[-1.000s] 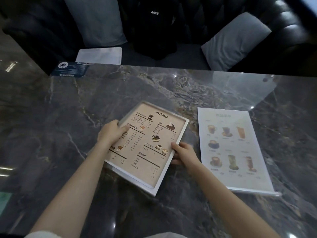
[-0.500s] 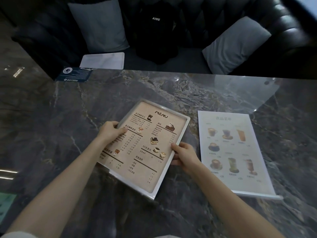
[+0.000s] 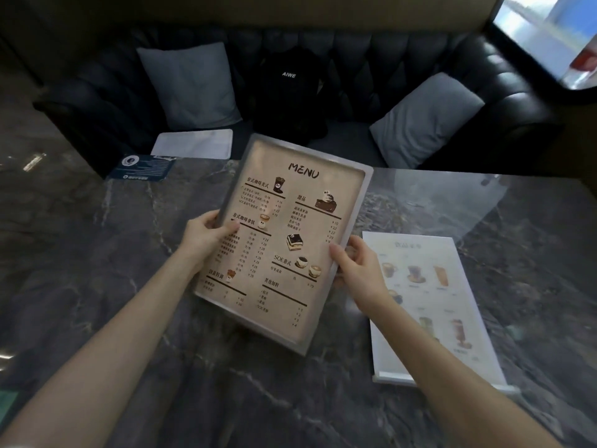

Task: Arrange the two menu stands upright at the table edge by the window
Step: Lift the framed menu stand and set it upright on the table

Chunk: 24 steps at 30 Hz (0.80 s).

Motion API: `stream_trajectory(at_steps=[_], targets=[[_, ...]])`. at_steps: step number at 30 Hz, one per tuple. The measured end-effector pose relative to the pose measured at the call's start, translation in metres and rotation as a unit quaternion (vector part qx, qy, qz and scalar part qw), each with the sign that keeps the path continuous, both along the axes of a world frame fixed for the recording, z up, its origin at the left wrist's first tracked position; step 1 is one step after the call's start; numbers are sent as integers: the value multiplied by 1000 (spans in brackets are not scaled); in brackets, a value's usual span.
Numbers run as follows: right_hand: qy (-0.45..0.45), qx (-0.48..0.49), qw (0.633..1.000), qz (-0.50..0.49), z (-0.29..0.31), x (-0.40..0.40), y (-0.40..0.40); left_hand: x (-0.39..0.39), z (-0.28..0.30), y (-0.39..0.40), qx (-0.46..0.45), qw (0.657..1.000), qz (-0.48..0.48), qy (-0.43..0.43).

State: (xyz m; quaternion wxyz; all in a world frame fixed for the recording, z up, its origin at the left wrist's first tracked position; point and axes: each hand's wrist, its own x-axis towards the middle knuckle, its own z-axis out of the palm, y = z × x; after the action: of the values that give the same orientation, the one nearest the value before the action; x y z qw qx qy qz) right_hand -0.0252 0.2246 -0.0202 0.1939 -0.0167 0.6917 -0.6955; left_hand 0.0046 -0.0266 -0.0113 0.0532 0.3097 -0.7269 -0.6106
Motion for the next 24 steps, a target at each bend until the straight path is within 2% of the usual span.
stream_trajectory(at_steps=[11, 24], targets=[[116, 20, 992, -33, -16, 12, 2, 0, -16, 6, 111, 991, 20, 68], [182, 80, 980, -26, -26, 27, 4, 11, -35, 4, 79, 993, -4, 88]])
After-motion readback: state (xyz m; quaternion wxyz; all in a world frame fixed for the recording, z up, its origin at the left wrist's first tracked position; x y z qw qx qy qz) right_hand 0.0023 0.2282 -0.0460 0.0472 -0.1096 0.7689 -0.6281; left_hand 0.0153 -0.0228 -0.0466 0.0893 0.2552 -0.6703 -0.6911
